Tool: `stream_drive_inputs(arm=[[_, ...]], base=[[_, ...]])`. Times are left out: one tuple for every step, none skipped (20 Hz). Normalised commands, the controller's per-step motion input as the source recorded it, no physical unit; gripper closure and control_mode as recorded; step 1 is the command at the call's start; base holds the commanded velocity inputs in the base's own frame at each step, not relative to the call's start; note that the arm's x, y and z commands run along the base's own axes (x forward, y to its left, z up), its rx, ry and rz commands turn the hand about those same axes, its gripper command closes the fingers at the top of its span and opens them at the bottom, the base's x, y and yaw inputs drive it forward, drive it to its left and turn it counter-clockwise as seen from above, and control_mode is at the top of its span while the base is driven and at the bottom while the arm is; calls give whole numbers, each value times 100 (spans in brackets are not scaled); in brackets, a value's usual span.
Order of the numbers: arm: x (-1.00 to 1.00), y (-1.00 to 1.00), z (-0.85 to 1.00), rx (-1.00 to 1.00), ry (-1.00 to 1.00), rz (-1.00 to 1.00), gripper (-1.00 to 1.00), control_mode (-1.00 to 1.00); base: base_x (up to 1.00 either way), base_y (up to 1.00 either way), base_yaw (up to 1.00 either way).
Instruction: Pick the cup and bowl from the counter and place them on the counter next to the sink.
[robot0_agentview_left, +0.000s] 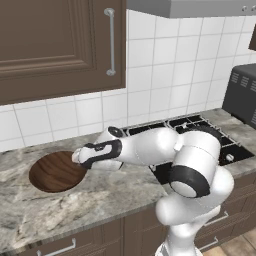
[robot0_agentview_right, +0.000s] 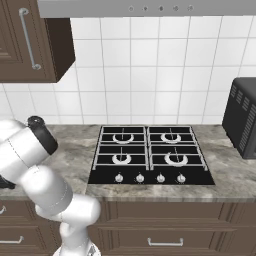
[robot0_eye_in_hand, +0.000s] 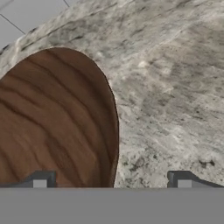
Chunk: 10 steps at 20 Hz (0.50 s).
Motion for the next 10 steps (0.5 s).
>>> stream_drive_inputs(arm=[[9,15,-22,0,3,0,-100,-100],[10,14,-21,0,3,0,-100,-100],[10,11,-20,0,3,0,-100,-100],[12,9,-19,0,3,0,-100,-100],[11,9,-20,0,3,0,-100,-100],[11,8,-20,0,2,0,-100,-100],[10,7,-19,0,1,0,-100,-100],[10,8,-19,0,2,0,-100,-100],[11,7,-19,0,2,0,-100,-100],[11,7,-18,0,2,0,-100,-100]], base=[[0,0,0],[0,0,0],[0,0,0],[0,0,0],[0,0,0],[0,0,0],[0,0,0],[0,0,0],[0,0,0],[0,0,0]])
